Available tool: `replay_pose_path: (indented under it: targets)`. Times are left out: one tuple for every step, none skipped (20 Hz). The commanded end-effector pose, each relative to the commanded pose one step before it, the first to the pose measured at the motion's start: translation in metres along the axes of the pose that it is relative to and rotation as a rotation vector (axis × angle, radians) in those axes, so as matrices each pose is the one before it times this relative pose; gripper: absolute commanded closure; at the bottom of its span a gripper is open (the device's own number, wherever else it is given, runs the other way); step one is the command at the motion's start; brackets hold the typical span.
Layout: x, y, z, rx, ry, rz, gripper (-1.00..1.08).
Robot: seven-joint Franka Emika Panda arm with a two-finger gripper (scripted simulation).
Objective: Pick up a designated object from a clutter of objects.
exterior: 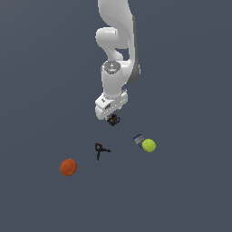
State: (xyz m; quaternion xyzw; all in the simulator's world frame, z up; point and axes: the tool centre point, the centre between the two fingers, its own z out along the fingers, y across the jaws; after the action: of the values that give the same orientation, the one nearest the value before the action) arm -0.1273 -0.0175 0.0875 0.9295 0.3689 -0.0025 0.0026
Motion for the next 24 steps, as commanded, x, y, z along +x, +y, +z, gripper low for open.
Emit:
replay_pose_path:
  targets:
    - [-0.00368,-0.00406,0.00455,0.00136,0.00404,-0.02399,-0.92]
    - [-0.00095,-0.00112,0.00117,0.00055,0.00093,-0.00592,-0.92]
    - [-0.00073,-0.00088,0.00091,0.00043,0.00073,-0.00461,-0.92]
    - [-0.00053,-0.00062,0.00064,0.00030,0.00052,-0.00326,-0.92]
    - [-0.00029,-0.00040,0.00038,0.00019,0.00033,-0.00204,-0.92]
    - [-0.00010,-0.00013,0.00013,0.00006,0.00011,-0.00068,-0.92]
    - [0.00042,0.00066,-0.00060,0.00017,-0.00109,0.00445,-0.92]
    - [-0.00001,0.00000,0.00020,0.00000,0.00000,0.00000,-0.92]
    - [-0.00002,-0.00001,0.00061,0.00000,0.00000,0.00000,-0.92]
    - [-0.00003,-0.00002,0.00101,0.00000,0.00000,0.00000,-0.92]
    - [-0.00005,-0.00003,0.00141,0.00000,0.00000,0.00000,-0.92]
    - [0.00006,-0.00016,0.00179,0.00026,0.00038,-0.00052,-0.92]
    - [-0.00010,-0.00005,0.00221,0.00000,0.00000,0.00000,-0.92]
    - [0.00002,-0.00020,0.00258,0.00024,0.00029,-0.00058,-0.92]
    - [-0.00016,-0.00006,0.00297,0.00000,0.00000,0.00000,-0.92]
    - [-0.00001,-0.00021,0.00337,0.00018,0.00017,-0.00064,-0.92]
    - [-0.00022,-0.00003,0.00374,0.00000,0.00000,0.00000,-0.92]
    - [0.00006,-0.00025,0.00407,0.00012,0.00008,-0.00097,-0.92]
    - [-0.00021,0.00004,0.00421,0.00000,0.00000,0.00000,-0.92]
    - [0.00003,-0.00012,0.00395,-0.00011,-0.00006,-0.00068,-0.92]
    - [-0.00015,0.00009,0.00367,0.00000,0.00000,0.00000,-0.92]
    - [0.00005,-0.00009,0.00328,-0.00024,-0.00013,-0.00063,-0.92]
    - [-0.00013,0.00010,0.00293,0.00000,0.00000,0.00000,-0.92]
    - [0.00007,-0.00007,0.00249,-0.00033,-0.00022,-0.00056,-0.92]
